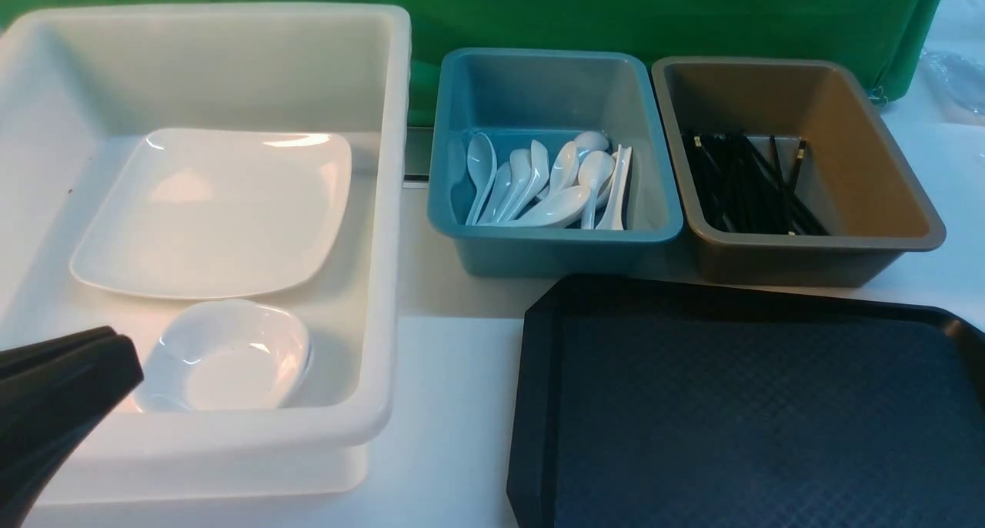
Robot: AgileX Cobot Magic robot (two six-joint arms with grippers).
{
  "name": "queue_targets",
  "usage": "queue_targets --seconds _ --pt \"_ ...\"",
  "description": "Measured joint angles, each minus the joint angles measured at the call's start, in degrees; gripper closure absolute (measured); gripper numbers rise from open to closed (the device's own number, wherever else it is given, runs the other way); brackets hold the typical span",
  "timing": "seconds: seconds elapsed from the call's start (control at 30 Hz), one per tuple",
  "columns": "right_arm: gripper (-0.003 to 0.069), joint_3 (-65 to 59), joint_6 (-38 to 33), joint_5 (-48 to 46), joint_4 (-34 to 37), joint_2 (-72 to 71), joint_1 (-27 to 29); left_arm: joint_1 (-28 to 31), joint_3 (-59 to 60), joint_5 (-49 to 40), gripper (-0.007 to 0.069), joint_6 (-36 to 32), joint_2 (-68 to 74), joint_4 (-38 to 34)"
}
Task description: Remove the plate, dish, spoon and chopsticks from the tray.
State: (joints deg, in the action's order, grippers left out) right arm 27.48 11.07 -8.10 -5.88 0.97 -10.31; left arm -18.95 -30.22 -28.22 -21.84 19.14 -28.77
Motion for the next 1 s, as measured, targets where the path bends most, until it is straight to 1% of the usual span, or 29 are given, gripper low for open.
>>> queue_targets --seconds 0.17,0.2,0.23,0.3,0.4,0.47,0.57,0.6,0.63,0.73,0.77,0.8,0.83,0.87,1.0 --pt "0.0559 0.0 0.0 0.0 0.0 0.0 0.0 0.0 0.1 0.9 0.0608 -2.1 0.0 4.6" --pt "0.0559 0.0 0.0 0.0 0.0 0.0 0.0 0.0 0.1 0.9 0.0608 -2.1 0.0 4.6" --pt "0.0554 0.0 0.0 0.0 0.0 0.0 0.0 0.0 0.1 1.0 0.0608 -2.4 0.0 6.6" --pt "0.0551 0.0 0.0 0.0 0.0 0.0 0.0 0.0 0.1 1.4 0.0608 -2.4 0.0 8.2" --pt "0.0546 0.0 0.0 0.0 0.0 0.0 0.0 0.1 0.1 3.9 0.0608 -0.7 -0.3 13.7" --pt "0.0542 0.0 0.0 0.0 0.0 0.0 0.0 0.9 0.1 4.4 0.0608 1.1 -1.2 16.1" --pt "0.0536 0.0 0.0 0.0 0.0 0.0 0.0 3.6 1.3 5.5 0.0608 2.6 -3.2 17.2" --pt "0.0532 0.0 0.0 0.0 0.0 0.0 0.0 6.2 3.4 6.7 0.0608 3.5 -5.5 17.2" --pt "0.0532 0.0 0.0 0.0 0.0 0.0 0.0 6.6 3.8 6.9 0.0608 3.6 -5.7 17.2" --pt "0.0527 0.0 0.0 0.0 0.0 0.0 0.0 12.9 11.9 11.0 0.0608 4.6 -11.2 17.3" --pt "0.0526 0.0 0.0 0.0 0.0 0.0 0.0 13.6 12.9 11.4 0.0608 4.6 -11.9 17.3" --pt "0.0521 0.0 0.0 0.0 0.0 0.0 0.0 16.4 17.7 12.8 0.0608 5.0 -15.0 17.3" --pt "0.0519 0.0 0.0 0.0 0.0 0.0 0.0 16.7 18.2 12.9 0.0608 5.1 -15.4 17.4" --pt "0.0513 0.0 0.0 0.0 0.0 0.0 0.0 18.3 21.8 13.1 0.0608 5.5 -17.8 17.7" --pt "0.0503 0.0 0.0 0.0 0.0 0.0 0.0 19.7 28.1 12.9 0.0608 6.2 -19.0 19.8"
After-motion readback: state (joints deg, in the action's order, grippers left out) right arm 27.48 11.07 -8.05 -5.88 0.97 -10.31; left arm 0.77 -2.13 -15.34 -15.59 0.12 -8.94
